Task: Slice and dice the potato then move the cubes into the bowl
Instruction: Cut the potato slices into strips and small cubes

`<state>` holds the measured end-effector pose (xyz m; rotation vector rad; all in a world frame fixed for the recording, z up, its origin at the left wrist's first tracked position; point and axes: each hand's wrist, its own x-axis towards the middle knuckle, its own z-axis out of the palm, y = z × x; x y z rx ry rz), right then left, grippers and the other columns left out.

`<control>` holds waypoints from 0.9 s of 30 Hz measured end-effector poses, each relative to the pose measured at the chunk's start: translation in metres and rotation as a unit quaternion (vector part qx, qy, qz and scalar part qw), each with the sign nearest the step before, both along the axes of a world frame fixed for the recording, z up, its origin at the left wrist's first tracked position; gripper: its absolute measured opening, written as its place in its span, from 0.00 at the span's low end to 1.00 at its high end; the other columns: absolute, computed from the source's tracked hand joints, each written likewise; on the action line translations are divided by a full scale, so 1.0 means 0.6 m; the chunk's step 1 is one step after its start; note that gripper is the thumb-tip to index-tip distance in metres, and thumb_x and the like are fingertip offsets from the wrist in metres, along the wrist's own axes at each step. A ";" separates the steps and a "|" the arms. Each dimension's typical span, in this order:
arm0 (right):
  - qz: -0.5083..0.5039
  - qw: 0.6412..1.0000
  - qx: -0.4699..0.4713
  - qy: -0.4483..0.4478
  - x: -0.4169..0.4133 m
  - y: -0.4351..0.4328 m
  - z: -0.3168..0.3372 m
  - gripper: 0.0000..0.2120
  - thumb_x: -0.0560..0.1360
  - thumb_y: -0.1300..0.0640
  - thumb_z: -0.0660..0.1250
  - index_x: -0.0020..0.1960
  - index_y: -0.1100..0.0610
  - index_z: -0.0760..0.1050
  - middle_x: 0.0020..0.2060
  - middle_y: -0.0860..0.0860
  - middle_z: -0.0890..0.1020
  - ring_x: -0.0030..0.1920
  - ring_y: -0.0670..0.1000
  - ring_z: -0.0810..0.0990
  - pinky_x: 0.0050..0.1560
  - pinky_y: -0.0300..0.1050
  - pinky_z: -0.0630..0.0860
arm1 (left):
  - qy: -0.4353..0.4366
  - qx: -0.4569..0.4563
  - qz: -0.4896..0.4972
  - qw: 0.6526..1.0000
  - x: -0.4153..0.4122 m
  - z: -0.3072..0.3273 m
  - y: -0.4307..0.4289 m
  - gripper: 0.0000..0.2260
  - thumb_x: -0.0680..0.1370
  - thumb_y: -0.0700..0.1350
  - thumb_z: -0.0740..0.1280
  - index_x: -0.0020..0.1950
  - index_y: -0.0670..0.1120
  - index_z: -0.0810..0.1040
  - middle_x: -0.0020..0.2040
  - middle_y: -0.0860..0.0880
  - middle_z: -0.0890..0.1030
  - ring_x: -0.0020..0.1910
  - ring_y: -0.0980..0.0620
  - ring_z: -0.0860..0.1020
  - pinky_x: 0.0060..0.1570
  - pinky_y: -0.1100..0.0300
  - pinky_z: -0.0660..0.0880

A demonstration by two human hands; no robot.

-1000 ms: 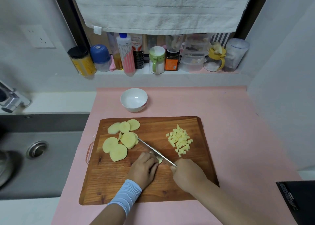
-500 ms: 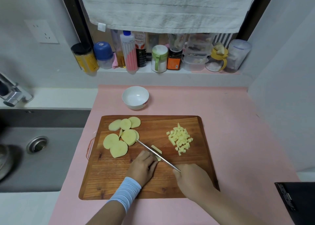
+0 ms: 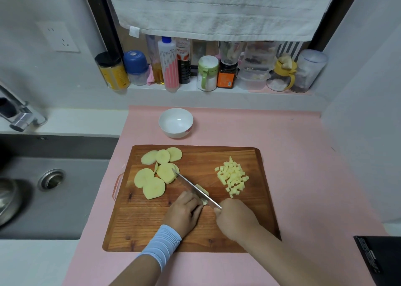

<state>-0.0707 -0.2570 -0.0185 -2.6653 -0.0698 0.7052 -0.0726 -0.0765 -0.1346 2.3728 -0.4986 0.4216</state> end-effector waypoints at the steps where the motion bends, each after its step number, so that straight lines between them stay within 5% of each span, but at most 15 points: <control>1: -0.002 1.000 0.000 0.001 0.002 0.001 -0.001 0.10 0.83 0.48 0.60 0.48 0.50 0.76 0.42 0.46 0.79 0.42 0.48 0.79 0.43 0.44 0.78 | -0.001 0.003 0.000 1.000 -0.002 -0.001 0.000 0.02 0.78 0.41 0.70 0.45 0.45 0.81 0.47 0.52 0.78 0.48 0.52 0.76 0.50 0.63 0.76; 5: 0.000 1.000 0.001 0.000 0.000 -0.003 -0.003 0.10 0.83 0.47 0.60 0.45 0.48 0.74 0.39 0.45 0.78 0.41 0.48 0.79 0.44 0.44 0.79 | -0.010 0.026 0.015 1.000 -0.008 0.003 -0.004 0.03 0.78 0.42 0.68 0.46 0.45 0.81 0.47 0.52 0.77 0.47 0.52 0.76 0.45 0.61 0.76; 10: 0.014 1.000 -0.003 -0.012 -0.005 -0.003 -0.003 0.11 0.83 0.47 0.60 0.44 0.48 0.74 0.36 0.43 0.76 0.36 0.45 0.75 0.33 0.38 0.67 | -0.019 0.036 0.019 0.999 -0.008 0.005 -0.005 0.04 0.79 0.42 0.67 0.45 0.45 0.80 0.45 0.51 0.78 0.46 0.52 0.75 0.44 0.61 0.76; 20: 0.022 0.999 -0.014 -0.036 -0.034 -0.027 0.022 0.15 0.83 0.44 0.58 0.42 0.48 0.75 0.36 0.44 0.79 0.38 0.46 0.79 0.40 0.42 0.76 | -0.019 0.023 0.019 0.999 -0.006 0.000 -0.002 0.01 0.77 0.40 0.72 0.45 0.44 0.82 0.45 0.50 0.79 0.46 0.53 0.76 0.46 0.62 0.76; 27: 0.016 1.000 -0.020 0.007 -0.037 -0.043 0.021 0.21 0.84 0.46 0.59 0.33 0.47 0.67 0.31 0.44 0.76 0.31 0.43 0.74 0.30 0.34 0.62 | -0.020 0.011 0.012 1.000 -0.007 0.006 -0.003 0.02 0.75 0.38 0.73 0.45 0.44 0.82 0.45 0.50 0.79 0.46 0.53 0.76 0.48 0.64 0.75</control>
